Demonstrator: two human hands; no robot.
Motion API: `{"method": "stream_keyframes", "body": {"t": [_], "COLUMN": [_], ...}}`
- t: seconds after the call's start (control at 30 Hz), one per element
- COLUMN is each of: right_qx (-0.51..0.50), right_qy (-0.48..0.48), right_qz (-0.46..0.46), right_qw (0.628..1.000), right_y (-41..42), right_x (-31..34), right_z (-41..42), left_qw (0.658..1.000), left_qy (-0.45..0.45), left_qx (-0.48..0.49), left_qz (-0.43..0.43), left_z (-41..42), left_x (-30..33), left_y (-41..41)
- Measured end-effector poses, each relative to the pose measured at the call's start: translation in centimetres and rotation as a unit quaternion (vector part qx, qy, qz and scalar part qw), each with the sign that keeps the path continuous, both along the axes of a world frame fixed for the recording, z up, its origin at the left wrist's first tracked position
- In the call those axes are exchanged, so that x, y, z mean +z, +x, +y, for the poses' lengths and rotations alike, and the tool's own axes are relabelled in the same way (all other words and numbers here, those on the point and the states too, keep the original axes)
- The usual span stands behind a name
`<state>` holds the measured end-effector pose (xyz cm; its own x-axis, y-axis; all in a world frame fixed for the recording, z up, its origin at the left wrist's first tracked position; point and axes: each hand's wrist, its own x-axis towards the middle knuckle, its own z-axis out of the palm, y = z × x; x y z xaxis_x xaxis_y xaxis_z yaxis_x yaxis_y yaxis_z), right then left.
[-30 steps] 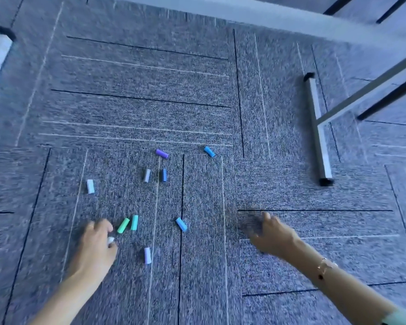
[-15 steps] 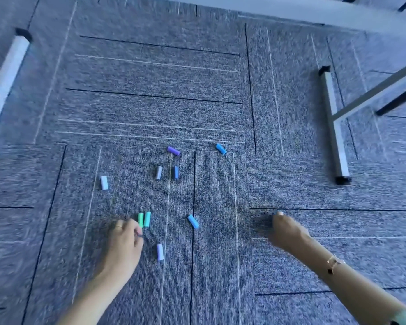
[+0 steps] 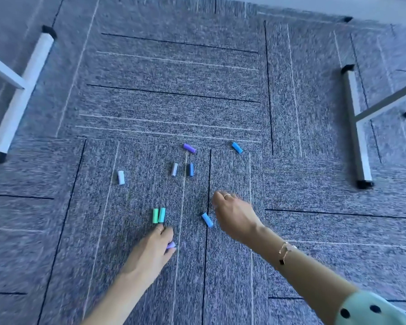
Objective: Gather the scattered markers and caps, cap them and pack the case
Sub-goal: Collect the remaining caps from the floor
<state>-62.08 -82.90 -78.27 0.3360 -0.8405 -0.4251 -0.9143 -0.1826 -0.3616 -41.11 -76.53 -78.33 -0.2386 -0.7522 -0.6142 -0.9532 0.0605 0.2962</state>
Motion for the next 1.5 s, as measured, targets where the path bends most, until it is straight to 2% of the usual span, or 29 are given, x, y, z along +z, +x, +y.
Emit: {"method": "stream_keyframes", "body": {"t": [0.2, 0.27, 0.4, 0.5, 0.6, 0.67, 0.73, 0.8, 0.93, 1.07, 1.13, 1.3, 1.37, 1.43, 1.5], "right_qx": [0.008, 0.024, 0.085, 0.114, 0.069, 0.043, -0.024, -0.083, -0.17, -0.203, -0.252, -0.247, -0.228, -0.179, -0.138], "right_qy": [-0.033, -0.062, -0.045, -0.105, -0.117, -0.089, -0.07, -0.058, -0.109, -0.15, -0.148, -0.075, -0.06, -0.055, -0.053], "right_qz": [0.021, 0.029, 0.083, 0.067, 0.02, -0.026, -0.044, -0.067, -0.057, 0.048, 0.013, 0.092, 0.134, 0.181, 0.182], "right_qw": [0.999, 0.997, 0.992, 0.986, 0.99, 0.995, 0.996, 0.993, 0.978, 0.967, 0.956, 0.962, 0.963, 0.965, 0.972], "right_y": [1.5, 1.8, 2.2, 2.1, 1.6, 1.5, 1.4, 1.3, 0.3, -1.4, -2.0, -2.7, -3.1, -3.3, -3.1], "right_x": [-0.7, -1.2, -2.2, -2.9, -3.3, -3.1, -2.7, -2.8, -3.2, -2.5, -2.0, -2.3, -2.3, -2.1, -1.8], "right_z": [1.4, 1.8, 2.3, 2.4, 2.1, 1.5, 0.1, -1.7, -5.7, -9.6, -11.1, -12.4, -12.0, -11.7, -11.8], "left_qw": [0.998, 0.996, 0.991, 0.986, 0.976, 0.973, 0.973, 0.978, 0.983, 0.981, 0.979, 0.976, 0.973, 0.966, 0.959], "left_qy": [-0.001, -0.027, -0.076, -0.074, -0.085, -0.103, -0.109, -0.099, -0.091, -0.104, -0.102, -0.087, -0.091, -0.113, -0.142], "left_qx": [0.051, 0.077, 0.106, 0.141, 0.191, 0.2, 0.199, 0.161, 0.11, 0.068, 0.08, 0.178, 0.209, 0.233, 0.245], "left_qz": [0.042, 0.023, -0.039, -0.054, -0.057, -0.053, -0.052, -0.09, -0.117, -0.146, -0.157, -0.092, -0.032, 0.017, 0.021], "left_z": [0.0, -0.4, -1.5, -2.5, -3.1, -3.3, -3.5, -3.2, -2.7, -4.2, -5.3, -7.1, -7.5, -7.8, -8.5], "left_x": [-0.1, 0.3, 1.0, 1.1, 1.0, 0.9, 0.2, -0.8, -2.7, -2.9, -3.2, -1.7, -0.9, -0.3, 0.0], "left_y": [0.3, 0.4, 1.0, 1.2, 0.9, 0.5, 0.3, 0.1, -0.2, 0.9, 1.6, 2.4, 3.1, 4.2, 5.5]}}
